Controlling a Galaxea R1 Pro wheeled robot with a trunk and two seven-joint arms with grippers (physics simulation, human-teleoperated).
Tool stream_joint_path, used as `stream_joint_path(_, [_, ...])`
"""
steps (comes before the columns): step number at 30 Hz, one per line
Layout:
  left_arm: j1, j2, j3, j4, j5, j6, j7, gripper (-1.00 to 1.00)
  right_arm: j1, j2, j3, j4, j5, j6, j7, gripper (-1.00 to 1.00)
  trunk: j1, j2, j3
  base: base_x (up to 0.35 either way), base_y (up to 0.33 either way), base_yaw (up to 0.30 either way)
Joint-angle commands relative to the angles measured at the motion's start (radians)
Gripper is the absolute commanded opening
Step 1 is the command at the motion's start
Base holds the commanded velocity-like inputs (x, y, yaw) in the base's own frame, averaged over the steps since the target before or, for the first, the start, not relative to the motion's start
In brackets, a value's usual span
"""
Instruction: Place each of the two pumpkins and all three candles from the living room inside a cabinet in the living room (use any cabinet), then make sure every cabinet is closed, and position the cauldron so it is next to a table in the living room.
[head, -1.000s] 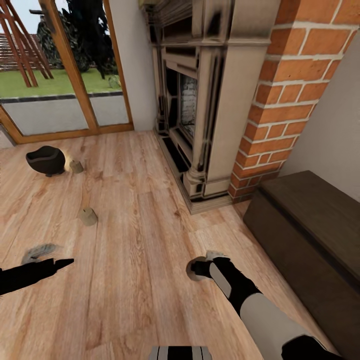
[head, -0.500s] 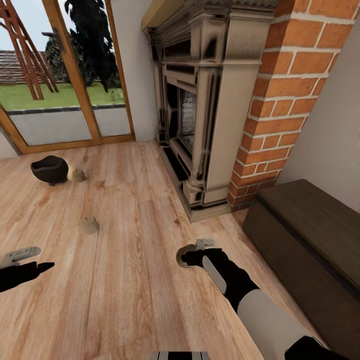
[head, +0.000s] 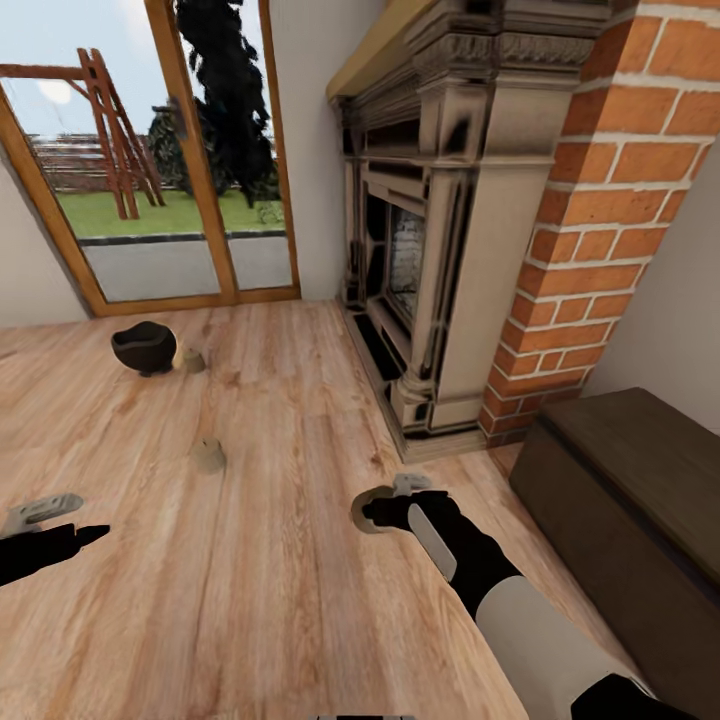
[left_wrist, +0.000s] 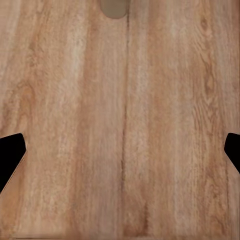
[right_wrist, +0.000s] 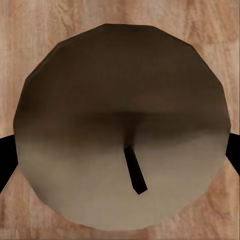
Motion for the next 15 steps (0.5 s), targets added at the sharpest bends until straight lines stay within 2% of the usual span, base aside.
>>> stream_joint_path(1, [-0.001,0.0,0.001,0.0,-0.009,0.004,-0.01,1.0,0.0,-0.001,0.003,-0.001,-0.011,0.003,-0.009,-1.0,-0.001,0.0,0.003,0.0,0.0,0.295])
stream_joint_path(12, [-0.001,0.005,0.001,0.0,-0.01,0.005,-0.006,1.0,0.0,0.0,0.004,0.006,-0.012,0.003,-0.01,-1.0,-0.006,0.003,0.046,0.0,0.0,0.296])
stream_joint_path(15, [-0.001,0.002,0.001,0.0,-0.038,0.005,0.006,1.0,0.0,0.0,0.005,0.008,-0.012,0.002,-0.012,-1.0,-0.007,0.003,0.057,0.0,0.0,0.296])
